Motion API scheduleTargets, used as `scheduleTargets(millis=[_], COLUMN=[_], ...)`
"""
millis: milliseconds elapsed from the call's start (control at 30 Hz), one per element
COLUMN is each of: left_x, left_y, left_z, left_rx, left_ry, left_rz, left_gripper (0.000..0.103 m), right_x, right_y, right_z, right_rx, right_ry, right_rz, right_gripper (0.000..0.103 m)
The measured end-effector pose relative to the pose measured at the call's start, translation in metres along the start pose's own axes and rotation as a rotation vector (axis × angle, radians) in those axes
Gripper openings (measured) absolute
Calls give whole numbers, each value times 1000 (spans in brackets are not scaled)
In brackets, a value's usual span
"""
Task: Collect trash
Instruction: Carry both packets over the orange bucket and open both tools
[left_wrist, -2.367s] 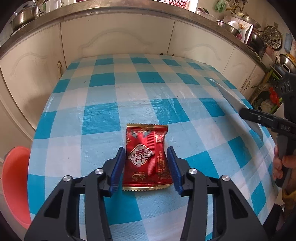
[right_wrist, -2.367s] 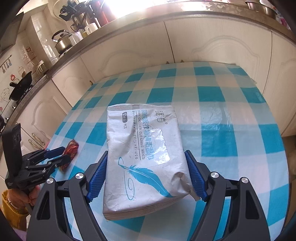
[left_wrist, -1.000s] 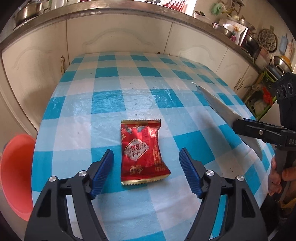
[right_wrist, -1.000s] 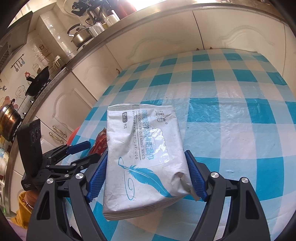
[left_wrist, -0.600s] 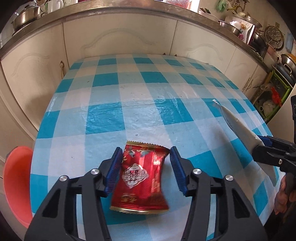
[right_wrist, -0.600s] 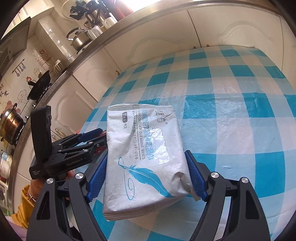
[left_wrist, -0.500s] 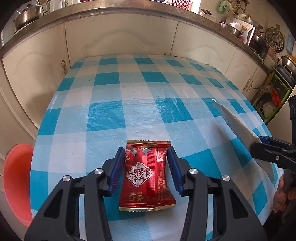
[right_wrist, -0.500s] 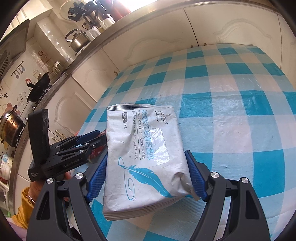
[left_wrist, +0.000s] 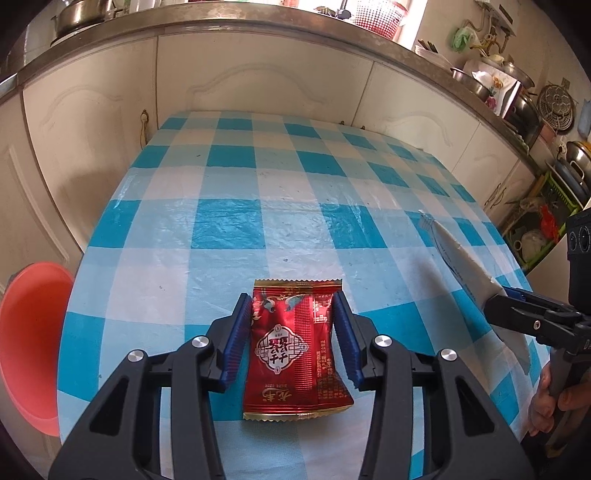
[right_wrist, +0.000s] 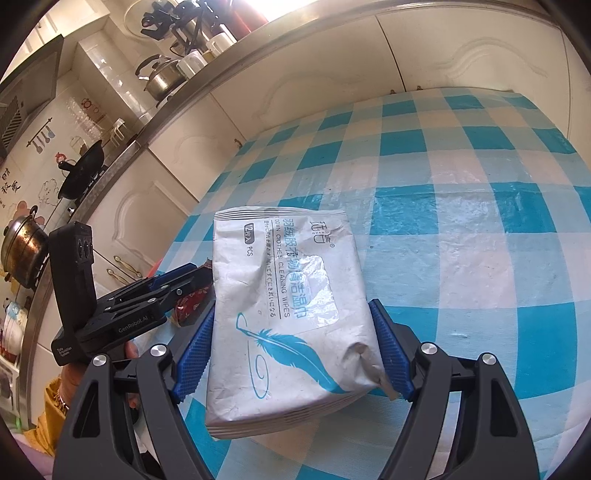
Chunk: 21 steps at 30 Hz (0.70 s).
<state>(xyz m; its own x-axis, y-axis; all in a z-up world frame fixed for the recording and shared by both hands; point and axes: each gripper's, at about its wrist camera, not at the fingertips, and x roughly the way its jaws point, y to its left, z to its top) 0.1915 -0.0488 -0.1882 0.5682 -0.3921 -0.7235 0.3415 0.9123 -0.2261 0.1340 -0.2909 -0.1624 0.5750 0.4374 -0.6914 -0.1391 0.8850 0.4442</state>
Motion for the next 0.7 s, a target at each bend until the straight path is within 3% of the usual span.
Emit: scheduleTargets(millis=[367,700], left_x=[-35,-77], left_y=[36,102], left_z=[-3,-11], left_rx=[-84,-193], left_ry=[-72,-138], left_rz=[6,103], left_gripper=[46,46], right_x=[18,54], right_y=[30,94], right_z=[12,25], right_rx=[-61,-190], right_ry=[22,73], right_rz=[5,58], right_gripper=[79,79])
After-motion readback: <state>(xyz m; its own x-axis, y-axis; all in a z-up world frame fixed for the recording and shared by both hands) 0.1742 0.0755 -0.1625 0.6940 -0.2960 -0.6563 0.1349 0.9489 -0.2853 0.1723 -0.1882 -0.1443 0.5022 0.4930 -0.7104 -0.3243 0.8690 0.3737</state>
